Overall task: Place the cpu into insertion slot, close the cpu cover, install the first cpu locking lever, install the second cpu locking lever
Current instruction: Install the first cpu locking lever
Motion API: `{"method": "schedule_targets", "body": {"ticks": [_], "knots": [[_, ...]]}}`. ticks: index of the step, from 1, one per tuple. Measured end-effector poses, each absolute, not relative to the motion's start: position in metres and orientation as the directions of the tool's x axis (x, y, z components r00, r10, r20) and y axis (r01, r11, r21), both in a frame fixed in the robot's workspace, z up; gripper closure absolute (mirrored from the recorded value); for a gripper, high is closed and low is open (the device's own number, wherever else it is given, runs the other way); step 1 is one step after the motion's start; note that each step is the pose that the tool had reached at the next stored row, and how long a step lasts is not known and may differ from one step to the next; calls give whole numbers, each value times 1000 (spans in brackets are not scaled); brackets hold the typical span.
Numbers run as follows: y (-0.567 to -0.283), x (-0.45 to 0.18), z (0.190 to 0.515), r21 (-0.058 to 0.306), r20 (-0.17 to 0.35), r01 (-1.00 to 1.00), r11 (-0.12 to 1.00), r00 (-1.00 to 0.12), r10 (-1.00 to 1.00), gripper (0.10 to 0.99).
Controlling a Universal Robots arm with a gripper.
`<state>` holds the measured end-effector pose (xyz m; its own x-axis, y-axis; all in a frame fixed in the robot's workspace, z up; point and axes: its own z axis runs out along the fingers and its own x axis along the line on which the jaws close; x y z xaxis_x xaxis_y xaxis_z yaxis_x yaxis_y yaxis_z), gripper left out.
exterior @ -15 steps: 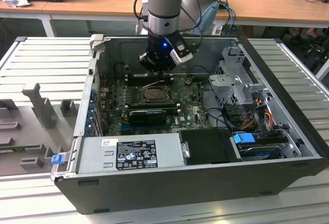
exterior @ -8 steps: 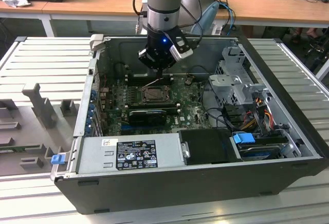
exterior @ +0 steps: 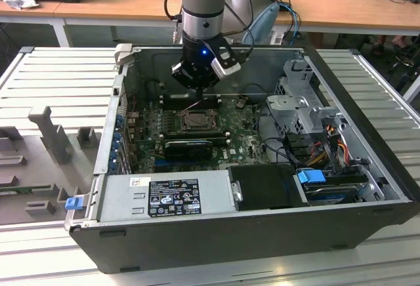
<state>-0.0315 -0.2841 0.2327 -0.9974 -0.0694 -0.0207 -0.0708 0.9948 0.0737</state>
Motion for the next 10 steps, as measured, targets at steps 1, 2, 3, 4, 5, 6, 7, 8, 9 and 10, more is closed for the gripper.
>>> {"method": "schedule_targets", "body": {"ticks": [1,2,3,4,5,6,7,8,9,10], "knots": [[-285,-31,232,74,-21,-71,995,-997,-69,980],[-286,-31,232,74,-21,-71,995,-997,-69,980],[-286,-31,231,74,-21,-71,995,-997,-69,980],[-286,-32,230,74,-21,-71,995,-997,-69,980],[-286,-31,229,74,-21,-70,995,-997,-69,980],[-286,-31,228,74,-21,-71,995,-997,-69,980],[-286,-31,227,74,-21,-71,995,-997,-69,980],[-286,-31,226,74,-21,-71,995,-997,-69,980],[-285,-29,225,74,-21,-71,995,-997,-69,980],[-285,-26,224,74,-21,-71,995,-997,-69,980]]}}
